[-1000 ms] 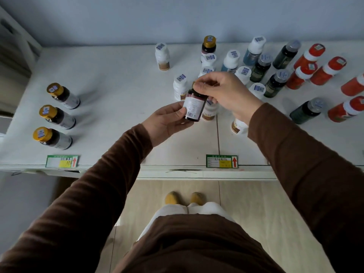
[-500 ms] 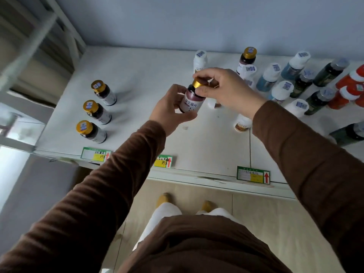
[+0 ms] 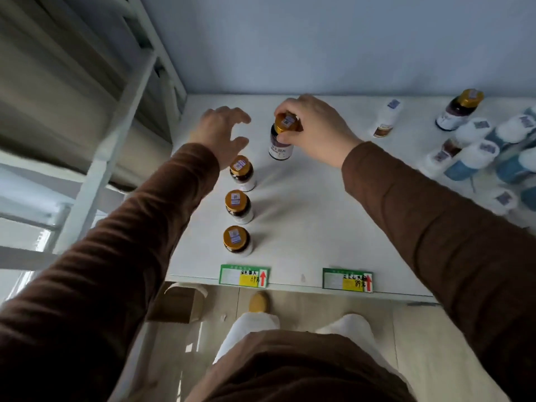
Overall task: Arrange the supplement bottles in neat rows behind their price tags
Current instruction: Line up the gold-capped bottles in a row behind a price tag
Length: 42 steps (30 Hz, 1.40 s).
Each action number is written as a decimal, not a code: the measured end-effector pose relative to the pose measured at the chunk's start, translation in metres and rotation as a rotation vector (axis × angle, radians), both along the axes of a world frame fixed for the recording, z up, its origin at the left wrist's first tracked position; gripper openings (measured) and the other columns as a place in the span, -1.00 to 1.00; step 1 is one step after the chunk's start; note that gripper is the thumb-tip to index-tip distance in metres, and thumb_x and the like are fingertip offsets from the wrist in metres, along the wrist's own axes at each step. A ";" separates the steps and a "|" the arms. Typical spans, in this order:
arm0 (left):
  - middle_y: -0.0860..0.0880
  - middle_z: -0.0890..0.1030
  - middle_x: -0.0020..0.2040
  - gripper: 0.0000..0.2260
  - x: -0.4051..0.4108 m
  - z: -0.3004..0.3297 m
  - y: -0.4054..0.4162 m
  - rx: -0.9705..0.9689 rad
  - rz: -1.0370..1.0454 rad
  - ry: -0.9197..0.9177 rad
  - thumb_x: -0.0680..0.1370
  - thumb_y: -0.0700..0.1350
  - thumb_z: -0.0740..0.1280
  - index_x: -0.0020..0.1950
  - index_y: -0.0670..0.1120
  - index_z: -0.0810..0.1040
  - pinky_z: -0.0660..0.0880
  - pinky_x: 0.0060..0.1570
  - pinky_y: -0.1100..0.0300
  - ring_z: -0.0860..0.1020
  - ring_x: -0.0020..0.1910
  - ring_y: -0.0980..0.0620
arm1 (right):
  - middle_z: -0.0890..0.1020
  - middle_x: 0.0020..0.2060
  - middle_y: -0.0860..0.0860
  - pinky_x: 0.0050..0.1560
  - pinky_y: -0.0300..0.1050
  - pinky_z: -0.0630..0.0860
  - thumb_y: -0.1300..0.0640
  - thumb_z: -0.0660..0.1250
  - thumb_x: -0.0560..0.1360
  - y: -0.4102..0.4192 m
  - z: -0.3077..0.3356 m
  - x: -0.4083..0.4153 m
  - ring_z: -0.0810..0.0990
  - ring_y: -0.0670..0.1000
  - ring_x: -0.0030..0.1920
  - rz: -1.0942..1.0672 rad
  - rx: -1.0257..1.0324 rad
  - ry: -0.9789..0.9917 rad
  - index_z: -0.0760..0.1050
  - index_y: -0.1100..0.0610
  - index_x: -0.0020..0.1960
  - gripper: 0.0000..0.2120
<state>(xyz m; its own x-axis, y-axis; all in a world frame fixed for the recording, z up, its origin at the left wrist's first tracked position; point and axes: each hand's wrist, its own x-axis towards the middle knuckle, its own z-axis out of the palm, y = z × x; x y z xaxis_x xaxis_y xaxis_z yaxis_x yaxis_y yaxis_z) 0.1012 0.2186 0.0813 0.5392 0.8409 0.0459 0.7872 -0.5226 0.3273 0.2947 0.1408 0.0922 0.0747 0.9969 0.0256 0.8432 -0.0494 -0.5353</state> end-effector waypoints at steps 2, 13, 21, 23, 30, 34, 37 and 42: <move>-0.10 0.52 0.27 -0.68 -0.013 -0.007 0.019 -0.016 -0.011 0.035 0.56 -0.07 0.32 0.33 -0.02 0.48 0.40 0.26 -0.02 0.42 0.28 -0.12 | 0.53 0.13 0.05 0.01 -0.20 0.30 0.03 0.44 0.47 0.018 -0.007 -0.018 0.53 0.09 0.12 -0.024 -0.016 -0.017 0.51 0.03 0.25 -0.63; -0.07 0.53 0.24 -0.67 -0.045 -0.058 0.068 -0.105 0.046 0.077 0.55 -0.04 0.33 0.31 0.01 0.46 0.43 0.22 0.00 0.44 0.25 -0.10 | 0.50 0.14 0.08 0.08 -0.09 0.46 0.09 0.39 0.51 0.076 -0.041 -0.067 0.55 0.13 0.09 0.001 -0.116 -0.100 0.48 0.06 0.28 -0.65; -0.06 0.56 0.21 -0.67 -0.051 -0.074 0.078 -0.127 0.062 0.070 0.53 -0.03 0.37 0.28 0.01 0.48 0.43 0.20 0.04 0.46 0.22 -0.09 | 0.50 0.13 0.09 0.10 -0.01 0.51 0.09 0.39 0.51 0.082 -0.054 -0.069 0.55 0.14 0.08 0.009 -0.144 -0.133 0.48 0.07 0.28 -0.65; -0.08 0.55 0.22 -0.67 -0.052 -0.074 0.078 -0.122 0.048 0.070 0.53 -0.03 0.37 0.28 0.00 0.49 0.42 0.21 0.02 0.46 0.23 -0.10 | 0.50 0.14 0.08 0.08 -0.05 0.48 0.09 0.39 0.51 0.082 -0.055 -0.070 0.55 0.13 0.10 0.003 -0.142 -0.136 0.47 0.06 0.30 -0.63; -0.14 0.55 0.22 -0.70 -0.036 -0.045 0.074 -0.015 -0.036 0.018 0.54 -0.05 0.36 0.26 -0.03 0.51 0.42 0.19 -0.06 0.47 0.20 -0.18 | 0.47 0.28 0.09 0.20 -0.06 0.46 0.06 0.35 0.56 0.059 -0.047 -0.061 0.50 0.12 0.24 -0.093 -0.064 -0.049 0.35 0.05 0.48 -0.49; -0.15 0.54 0.21 -0.71 -0.005 -0.018 0.057 0.019 -0.122 -0.041 0.52 -0.05 0.36 0.24 -0.01 0.52 0.41 0.18 -0.06 0.45 0.21 -0.20 | 0.50 0.23 0.09 0.12 -0.11 0.42 0.08 0.32 0.57 0.021 -0.034 -0.031 0.52 0.10 0.14 -0.222 0.033 -0.038 0.44 0.07 0.39 -0.61; -0.14 0.53 0.21 -0.70 0.026 -0.002 0.035 -0.001 -0.184 -0.094 0.52 -0.05 0.37 0.25 -0.01 0.52 0.38 0.19 -0.03 0.44 0.22 -0.19 | 0.53 0.18 0.06 0.15 -0.10 0.44 0.08 0.33 0.56 -0.011 -0.022 -0.006 0.53 0.09 0.12 -0.317 0.071 -0.025 0.51 0.07 0.31 -0.68; -0.09 0.55 0.19 -0.68 0.082 0.012 -0.005 -0.113 -0.262 -0.226 0.50 -0.06 0.40 0.24 -0.03 0.54 0.41 0.18 0.08 0.51 0.17 -0.08 | 0.58 0.10 0.02 0.09 -0.14 0.44 0.06 0.32 0.57 -0.059 -0.007 0.039 0.56 0.03 0.06 -0.434 0.093 -0.044 0.55 0.07 0.23 -0.75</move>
<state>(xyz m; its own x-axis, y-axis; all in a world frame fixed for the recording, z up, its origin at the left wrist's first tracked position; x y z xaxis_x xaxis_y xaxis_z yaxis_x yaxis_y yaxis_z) 0.1836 0.2135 0.0938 0.7240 0.6821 0.1028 0.5327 -0.6476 0.5448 0.3338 0.0820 0.0849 0.4823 0.8669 0.1264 0.7770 -0.3566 -0.5188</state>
